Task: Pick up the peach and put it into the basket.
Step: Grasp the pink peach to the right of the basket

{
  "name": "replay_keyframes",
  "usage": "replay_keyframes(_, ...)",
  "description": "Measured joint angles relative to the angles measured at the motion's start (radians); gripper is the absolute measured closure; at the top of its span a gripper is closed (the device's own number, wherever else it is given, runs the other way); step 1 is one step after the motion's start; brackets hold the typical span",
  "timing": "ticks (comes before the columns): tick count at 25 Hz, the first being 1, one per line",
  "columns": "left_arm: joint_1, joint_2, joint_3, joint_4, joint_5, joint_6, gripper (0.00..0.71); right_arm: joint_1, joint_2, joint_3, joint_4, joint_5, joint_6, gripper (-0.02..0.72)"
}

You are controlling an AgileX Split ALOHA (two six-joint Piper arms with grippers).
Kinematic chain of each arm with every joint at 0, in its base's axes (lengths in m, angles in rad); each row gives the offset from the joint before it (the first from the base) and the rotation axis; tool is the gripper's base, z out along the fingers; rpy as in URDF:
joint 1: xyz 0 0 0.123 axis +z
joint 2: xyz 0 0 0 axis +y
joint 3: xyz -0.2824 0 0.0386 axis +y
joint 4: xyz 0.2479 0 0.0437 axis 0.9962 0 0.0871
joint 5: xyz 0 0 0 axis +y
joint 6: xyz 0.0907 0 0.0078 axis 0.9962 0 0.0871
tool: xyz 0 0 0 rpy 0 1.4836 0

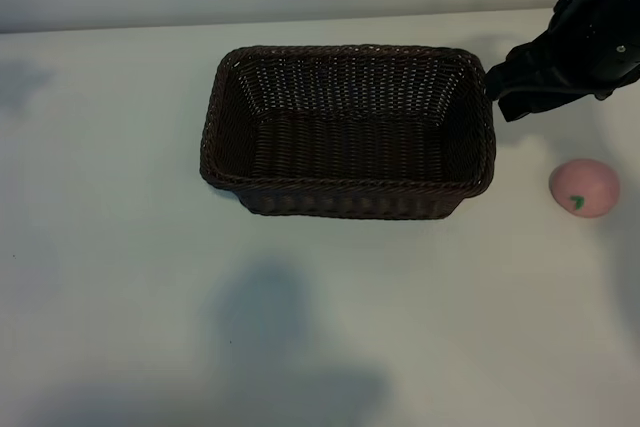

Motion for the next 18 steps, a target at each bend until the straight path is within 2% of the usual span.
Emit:
replay_keyframes(4,0.014,-0.135,0.015,-0.019,-0.001,0.024,0.111,0.000,0.000,0.000,0.000,0.001,0.000,0.159)
replay_keyframes(7,0.014,-0.284,0.082,-0.046,-0.002,0.050,0.113,0.000,0.000,0.000,-0.001,0.001,0.000,0.161)
replay_keyframes(13,0.014,-0.620,0.354,-0.048,-0.002,0.058,0.113,0.000,0.000,0.000,-0.001,0.006,0.000,0.160)
replay_keyframes(18,0.014,-0.846,0.573,-0.047,-0.002,0.062,0.113,0.000,0.000,0.000,-0.001,0.013,0.000,0.162)
